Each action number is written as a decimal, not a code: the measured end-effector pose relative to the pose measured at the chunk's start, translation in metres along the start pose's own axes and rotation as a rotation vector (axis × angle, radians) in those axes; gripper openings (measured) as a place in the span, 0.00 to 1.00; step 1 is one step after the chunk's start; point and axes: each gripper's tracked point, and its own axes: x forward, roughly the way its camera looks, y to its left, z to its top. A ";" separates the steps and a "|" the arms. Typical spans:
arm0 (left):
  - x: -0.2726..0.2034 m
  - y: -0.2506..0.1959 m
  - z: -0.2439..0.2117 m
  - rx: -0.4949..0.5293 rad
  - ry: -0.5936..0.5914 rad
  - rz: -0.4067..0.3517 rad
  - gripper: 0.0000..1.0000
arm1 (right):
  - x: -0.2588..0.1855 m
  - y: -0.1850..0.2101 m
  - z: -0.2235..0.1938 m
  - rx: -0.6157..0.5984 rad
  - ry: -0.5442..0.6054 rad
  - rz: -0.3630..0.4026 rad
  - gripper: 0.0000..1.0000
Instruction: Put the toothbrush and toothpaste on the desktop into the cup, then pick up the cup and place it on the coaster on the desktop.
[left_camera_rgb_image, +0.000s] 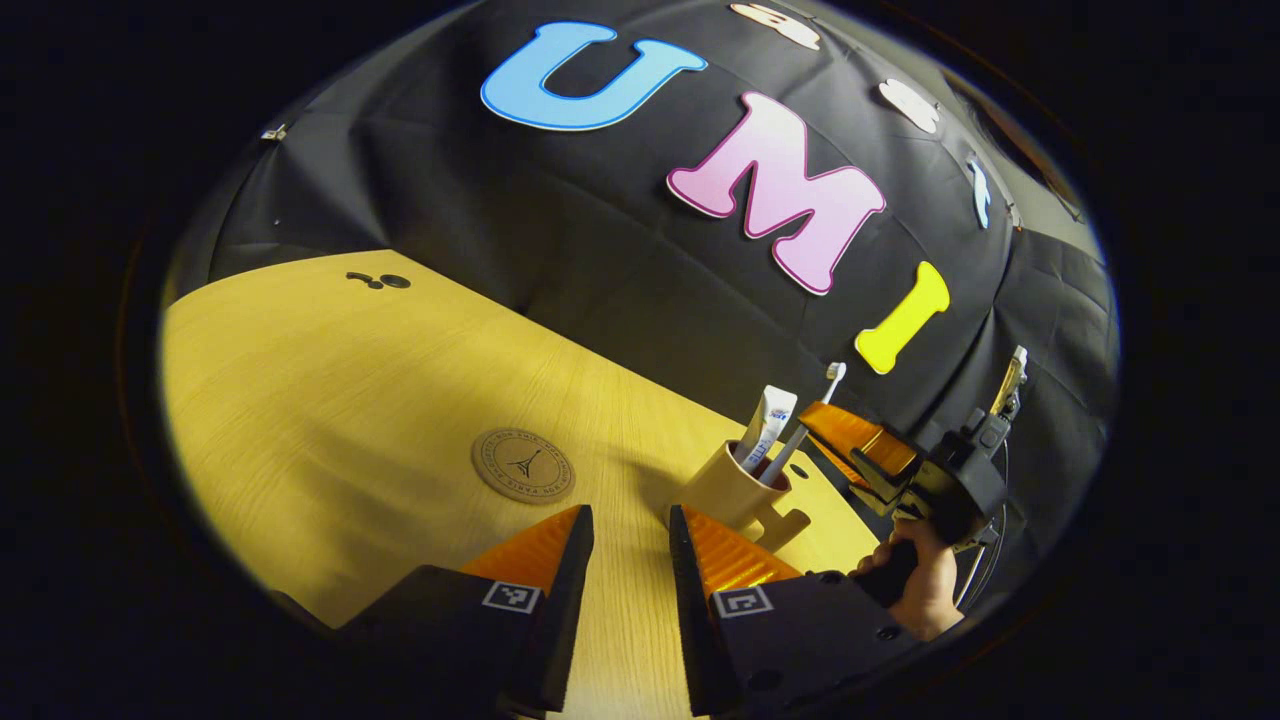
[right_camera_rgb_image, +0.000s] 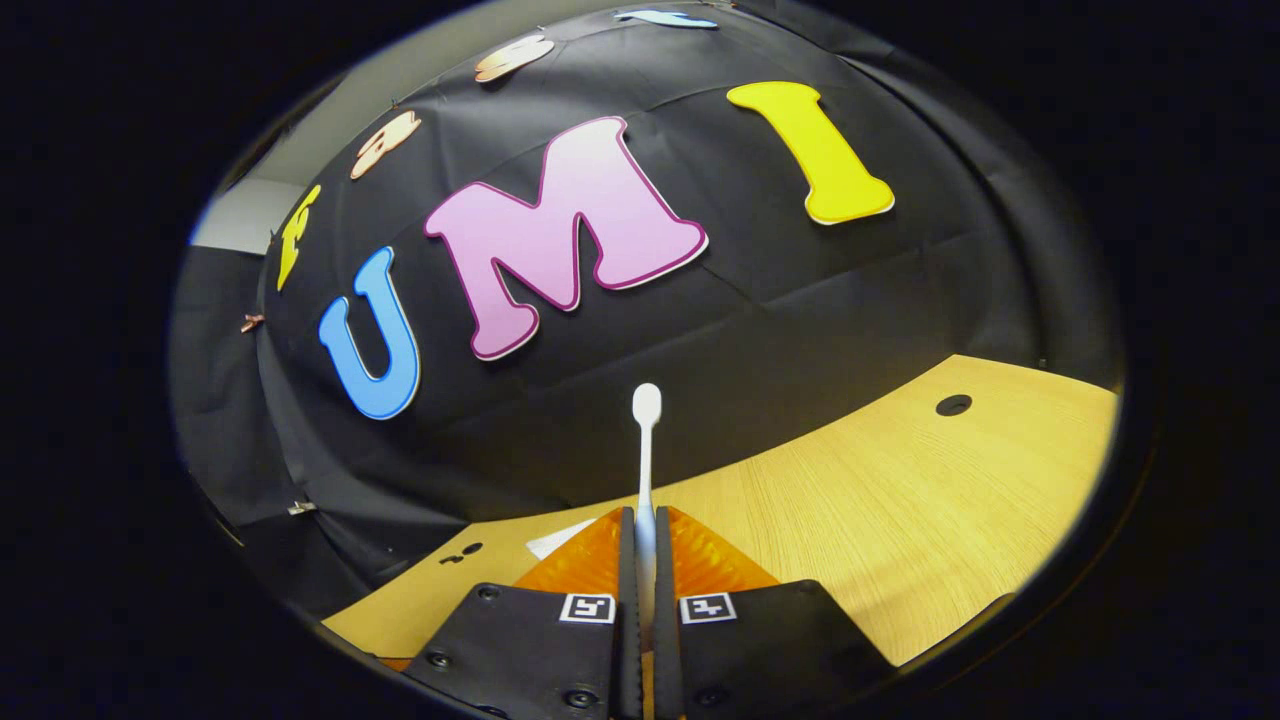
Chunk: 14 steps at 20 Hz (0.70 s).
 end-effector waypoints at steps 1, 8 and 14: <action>-0.001 0.002 0.000 0.004 0.002 0.001 0.48 | -0.001 -0.002 -0.004 -0.012 0.007 -0.008 0.10; -0.004 0.008 0.000 0.006 0.004 0.001 0.48 | -0.010 -0.004 -0.027 -0.032 0.078 -0.026 0.11; -0.002 0.010 0.002 0.010 0.012 0.000 0.48 | -0.026 -0.005 -0.029 -0.041 0.136 -0.042 0.19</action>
